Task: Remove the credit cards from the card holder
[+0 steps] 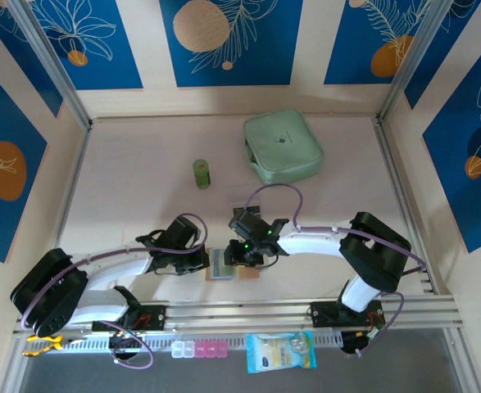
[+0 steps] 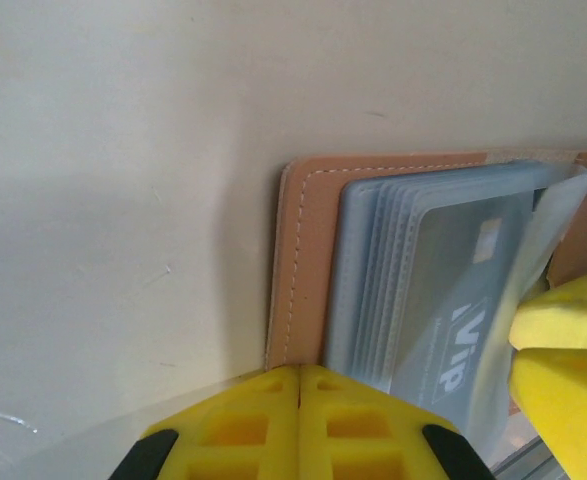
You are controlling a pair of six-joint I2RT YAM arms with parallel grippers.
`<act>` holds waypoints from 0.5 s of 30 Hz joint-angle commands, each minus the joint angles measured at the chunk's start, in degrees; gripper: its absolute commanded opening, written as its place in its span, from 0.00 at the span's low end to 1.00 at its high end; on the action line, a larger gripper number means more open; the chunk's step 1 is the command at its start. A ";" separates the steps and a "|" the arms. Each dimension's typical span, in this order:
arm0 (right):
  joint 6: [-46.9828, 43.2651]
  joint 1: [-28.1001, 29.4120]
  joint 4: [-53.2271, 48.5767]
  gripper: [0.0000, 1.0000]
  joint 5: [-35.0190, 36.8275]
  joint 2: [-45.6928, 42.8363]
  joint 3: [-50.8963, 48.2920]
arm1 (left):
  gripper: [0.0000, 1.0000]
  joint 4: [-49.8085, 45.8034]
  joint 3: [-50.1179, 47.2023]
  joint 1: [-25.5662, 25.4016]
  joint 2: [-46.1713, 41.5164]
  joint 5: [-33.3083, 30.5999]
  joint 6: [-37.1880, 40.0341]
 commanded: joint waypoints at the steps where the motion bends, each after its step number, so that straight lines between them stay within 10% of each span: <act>1: 0.13 -0.50 -1.07 0.31 -0.17 -0.64 -1.30 | 0.04 -3.03 0.20 0.50 0.23 -1.29 0.78; 15: 0.35 -0.79 0.38 0.27 -0.72 -0.80 -2.44 | 0.16 -0.58 3.08 0.36 -4.79 2.44 -2.90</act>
